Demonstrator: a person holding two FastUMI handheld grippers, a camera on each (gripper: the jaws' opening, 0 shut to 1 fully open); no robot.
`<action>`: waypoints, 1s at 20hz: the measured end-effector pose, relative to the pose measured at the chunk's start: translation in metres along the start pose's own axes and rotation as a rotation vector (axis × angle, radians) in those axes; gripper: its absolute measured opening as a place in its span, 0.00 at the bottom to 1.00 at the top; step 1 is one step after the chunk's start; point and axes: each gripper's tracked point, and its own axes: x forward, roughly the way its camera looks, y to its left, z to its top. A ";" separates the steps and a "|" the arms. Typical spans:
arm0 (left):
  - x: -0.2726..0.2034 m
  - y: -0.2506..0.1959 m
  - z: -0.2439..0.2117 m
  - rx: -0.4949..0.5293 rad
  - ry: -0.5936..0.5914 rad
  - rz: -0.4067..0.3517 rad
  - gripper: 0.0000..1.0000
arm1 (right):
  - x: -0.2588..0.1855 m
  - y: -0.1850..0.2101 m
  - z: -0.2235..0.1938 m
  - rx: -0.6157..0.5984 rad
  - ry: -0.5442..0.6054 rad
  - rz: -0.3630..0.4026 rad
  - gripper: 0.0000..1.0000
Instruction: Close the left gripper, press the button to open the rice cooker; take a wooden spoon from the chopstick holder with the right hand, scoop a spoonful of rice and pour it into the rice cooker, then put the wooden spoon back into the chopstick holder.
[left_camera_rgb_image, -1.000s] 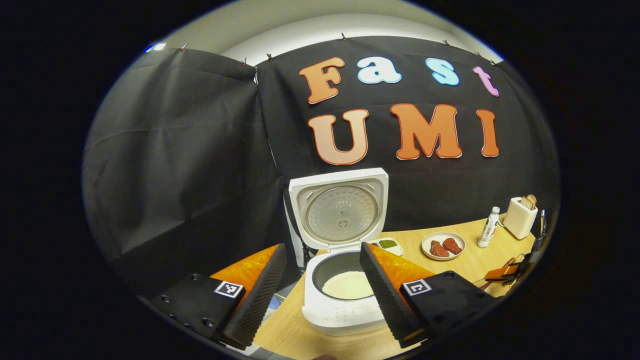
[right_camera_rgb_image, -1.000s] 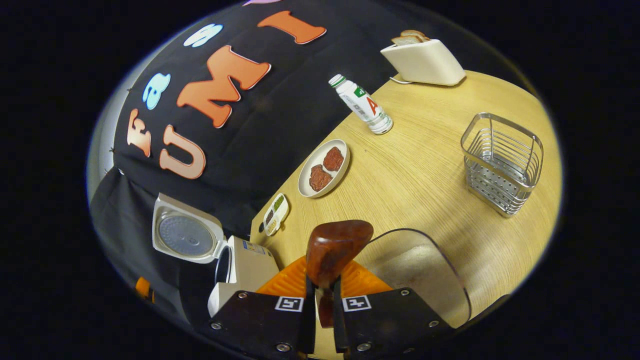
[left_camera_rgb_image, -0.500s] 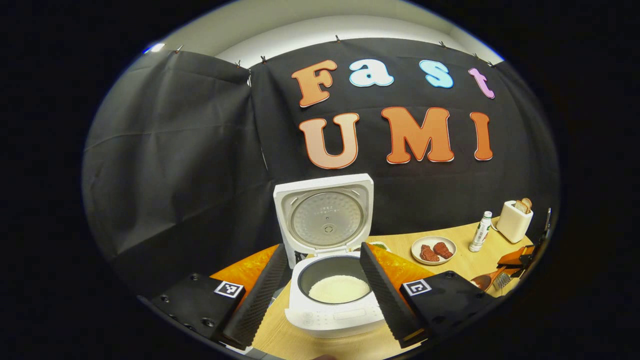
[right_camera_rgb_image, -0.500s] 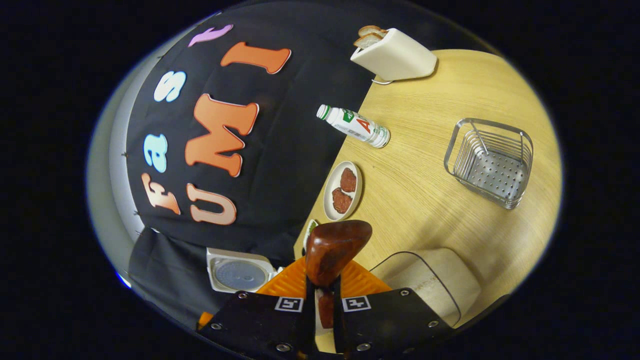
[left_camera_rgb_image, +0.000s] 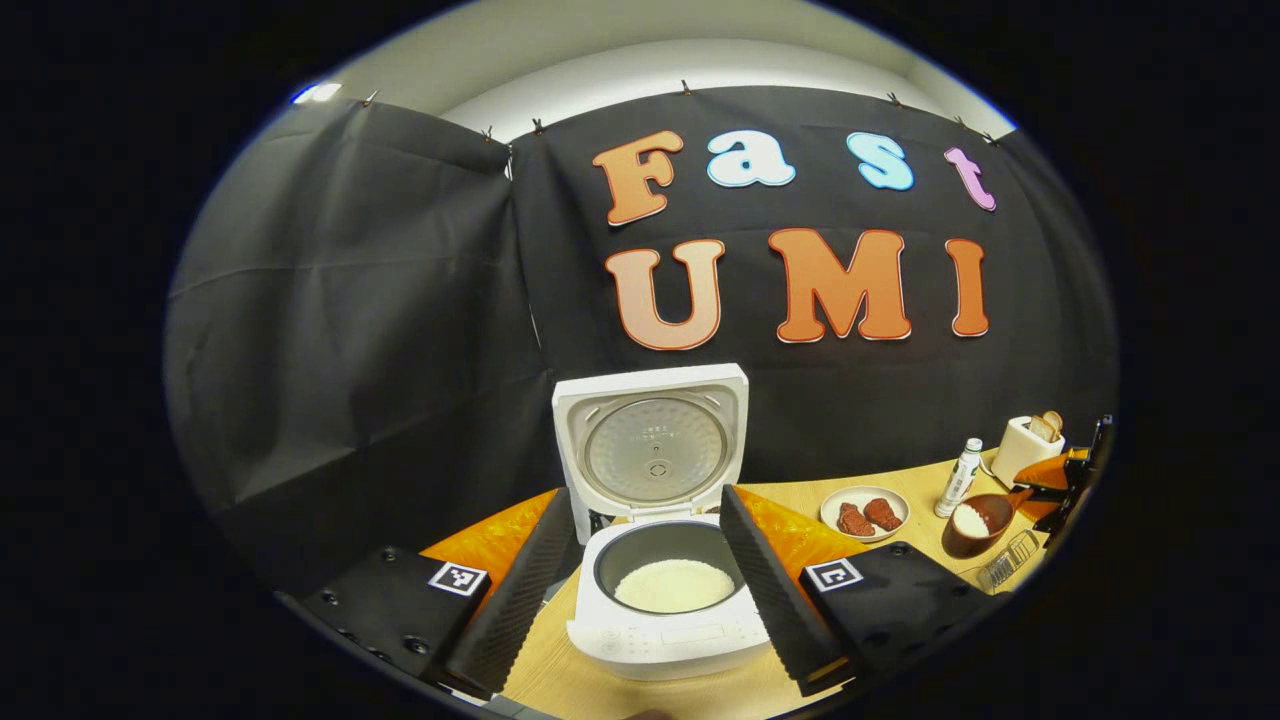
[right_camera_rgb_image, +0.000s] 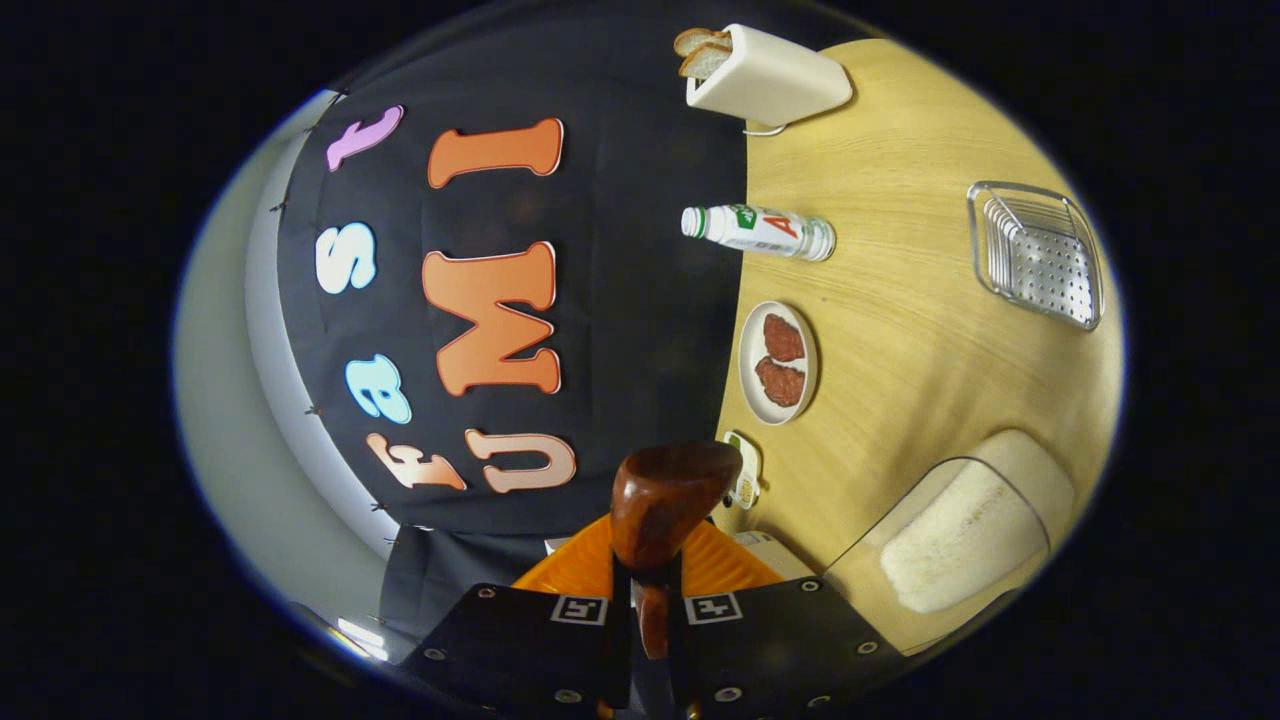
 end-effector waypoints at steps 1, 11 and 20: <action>0.000 0.004 -0.001 -0.006 0.001 0.005 1.00 | 0.006 0.010 -0.007 0.003 0.011 0.013 0.14; -0.013 0.081 -0.014 -0.038 -0.005 0.143 1.00 | 0.087 0.081 -0.091 0.004 0.133 0.082 0.13; -0.016 0.157 -0.043 -0.069 0.025 0.221 1.00 | 0.158 0.093 -0.171 -0.183 0.163 0.017 0.14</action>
